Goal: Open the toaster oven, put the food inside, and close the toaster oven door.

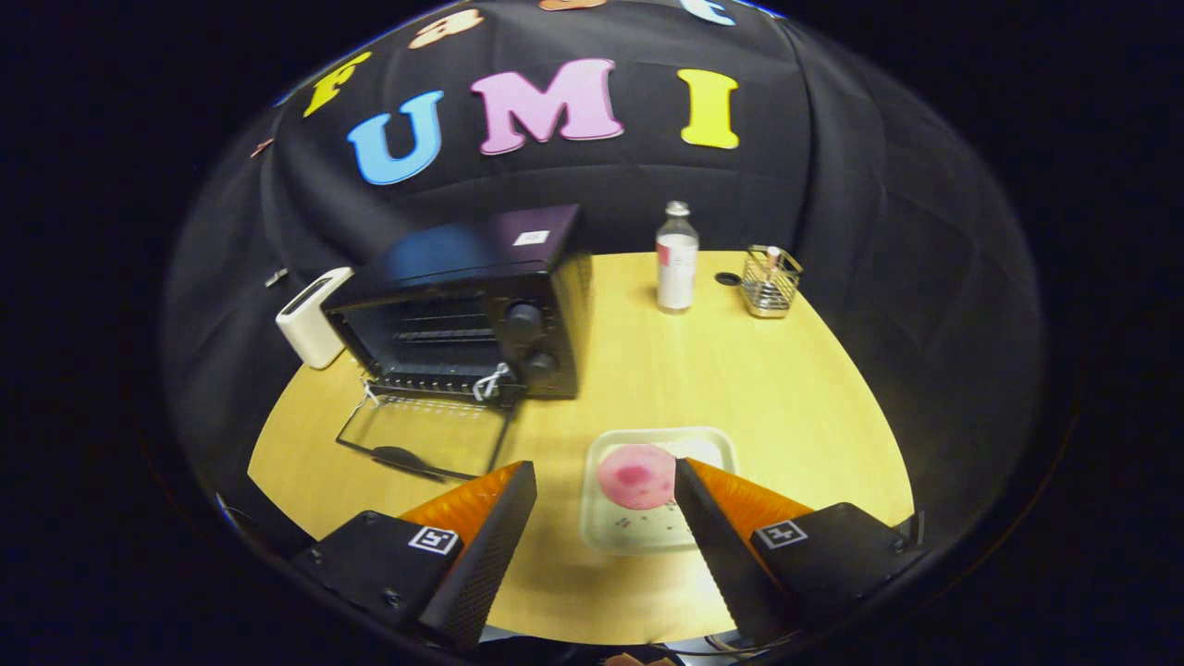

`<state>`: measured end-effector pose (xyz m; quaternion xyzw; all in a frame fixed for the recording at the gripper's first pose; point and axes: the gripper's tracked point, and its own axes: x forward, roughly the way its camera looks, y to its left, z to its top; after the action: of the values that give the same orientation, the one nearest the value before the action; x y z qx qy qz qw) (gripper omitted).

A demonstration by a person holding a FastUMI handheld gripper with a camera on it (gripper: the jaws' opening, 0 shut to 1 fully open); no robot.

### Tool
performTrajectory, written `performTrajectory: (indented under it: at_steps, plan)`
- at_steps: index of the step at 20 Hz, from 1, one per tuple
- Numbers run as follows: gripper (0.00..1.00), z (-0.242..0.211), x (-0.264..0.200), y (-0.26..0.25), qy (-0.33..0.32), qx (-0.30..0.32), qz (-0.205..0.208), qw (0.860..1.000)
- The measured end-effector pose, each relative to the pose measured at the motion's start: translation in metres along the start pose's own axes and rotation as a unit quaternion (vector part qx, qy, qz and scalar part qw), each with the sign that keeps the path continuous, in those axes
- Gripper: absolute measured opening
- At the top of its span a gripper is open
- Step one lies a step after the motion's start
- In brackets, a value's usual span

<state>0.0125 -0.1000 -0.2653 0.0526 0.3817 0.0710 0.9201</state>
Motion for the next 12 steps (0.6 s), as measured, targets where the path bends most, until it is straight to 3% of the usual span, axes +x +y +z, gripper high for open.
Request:
performTrajectory:
  at_steps: [5,9,12]
  plan:
    - [0.99,-0.011,0.030,-0.052,0.073,0.072,0.027,0.994]
    - [0.99,-0.032,0.055,-0.068,0.118,0.094,0.066,0.986]
    - [0.98,-0.044,0.071,-0.076,0.134,0.107,0.069,0.983]
